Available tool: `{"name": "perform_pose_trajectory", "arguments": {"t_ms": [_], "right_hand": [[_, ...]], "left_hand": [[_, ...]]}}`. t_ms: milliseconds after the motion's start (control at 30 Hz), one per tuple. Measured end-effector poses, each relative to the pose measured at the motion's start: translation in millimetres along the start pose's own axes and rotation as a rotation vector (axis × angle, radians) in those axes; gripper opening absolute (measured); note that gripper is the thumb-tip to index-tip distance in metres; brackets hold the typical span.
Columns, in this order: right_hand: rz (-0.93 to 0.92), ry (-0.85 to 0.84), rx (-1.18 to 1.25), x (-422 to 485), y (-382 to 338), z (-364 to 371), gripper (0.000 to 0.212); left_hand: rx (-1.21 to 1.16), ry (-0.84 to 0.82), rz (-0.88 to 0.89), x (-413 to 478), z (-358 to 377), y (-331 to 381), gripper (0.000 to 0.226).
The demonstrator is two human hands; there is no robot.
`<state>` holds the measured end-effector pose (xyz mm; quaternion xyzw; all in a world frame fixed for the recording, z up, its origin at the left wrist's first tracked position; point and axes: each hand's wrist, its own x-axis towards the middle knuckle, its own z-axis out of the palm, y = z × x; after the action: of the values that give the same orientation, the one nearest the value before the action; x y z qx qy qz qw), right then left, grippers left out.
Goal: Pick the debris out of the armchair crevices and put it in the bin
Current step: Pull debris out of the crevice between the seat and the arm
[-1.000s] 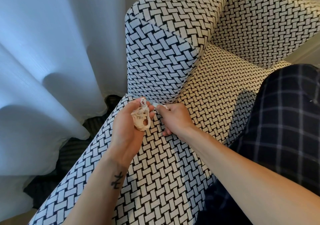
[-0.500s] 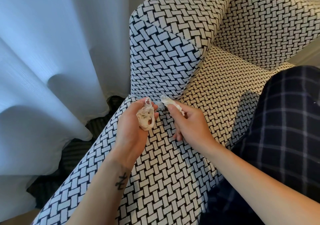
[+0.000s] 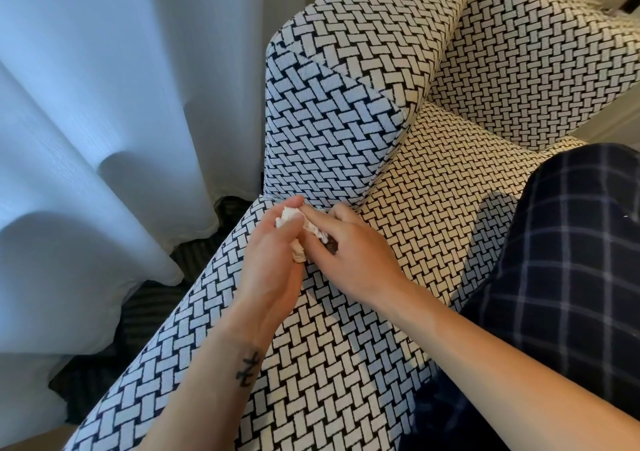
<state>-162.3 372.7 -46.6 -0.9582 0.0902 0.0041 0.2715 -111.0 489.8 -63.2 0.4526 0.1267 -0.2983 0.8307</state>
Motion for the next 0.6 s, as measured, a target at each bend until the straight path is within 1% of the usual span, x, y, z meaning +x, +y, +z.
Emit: {"name": "perform_pose_trajectory", "arguments": {"t_ms": [133, 167, 267, 333, 400, 500, 533, 600], "right_hand": [[0.013, -0.078, 0.156, -2.6, 9.8, -6.5, 0.046], [0.030, -0.073, 0.167, -4.1, 12.6, -7.4, 0.045], [0.127, 0.027, 0.194, -3.0, 19.7, -5.5, 0.038], [0.223, 0.034, 0.266, 0.8, 21.8, -1.8, 0.031], [0.276, 0.040, 0.303, 5.2, 20.7, 1.0, 0.025], [0.293, 0.119, 0.225, 6.4, 16.5, 5.6, 0.017], [0.311, 0.136, 0.195, 6.0, 15.4, 6.9, 0.019], [0.366, 0.109, 0.192, 7.9, 15.5, 8.7, 0.030]], "left_hand": [[-0.028, 0.055, 0.063, 0.4, -2.6, 2.5, 0.027], [-0.047, 0.078, 0.086, 1.1, -3.8, 2.8, 0.027], [-0.087, 0.128, 0.153, 1.2, -4.2, 3.6, 0.028], [-0.102, 0.146, 0.184, 1.0, -4.1, 3.0, 0.028], [-0.126, 0.162, 0.194, 0.9, -5.5, 3.8, 0.029], [-0.169, 0.193, 0.183, 2.7, -7.9, 4.9, 0.032], [-0.182, 0.199, 0.174, 2.9, -8.2, 5.2, 0.034], [-0.203, 0.198, 0.158, 3.2, -8.8, 5.1, 0.035]]}}
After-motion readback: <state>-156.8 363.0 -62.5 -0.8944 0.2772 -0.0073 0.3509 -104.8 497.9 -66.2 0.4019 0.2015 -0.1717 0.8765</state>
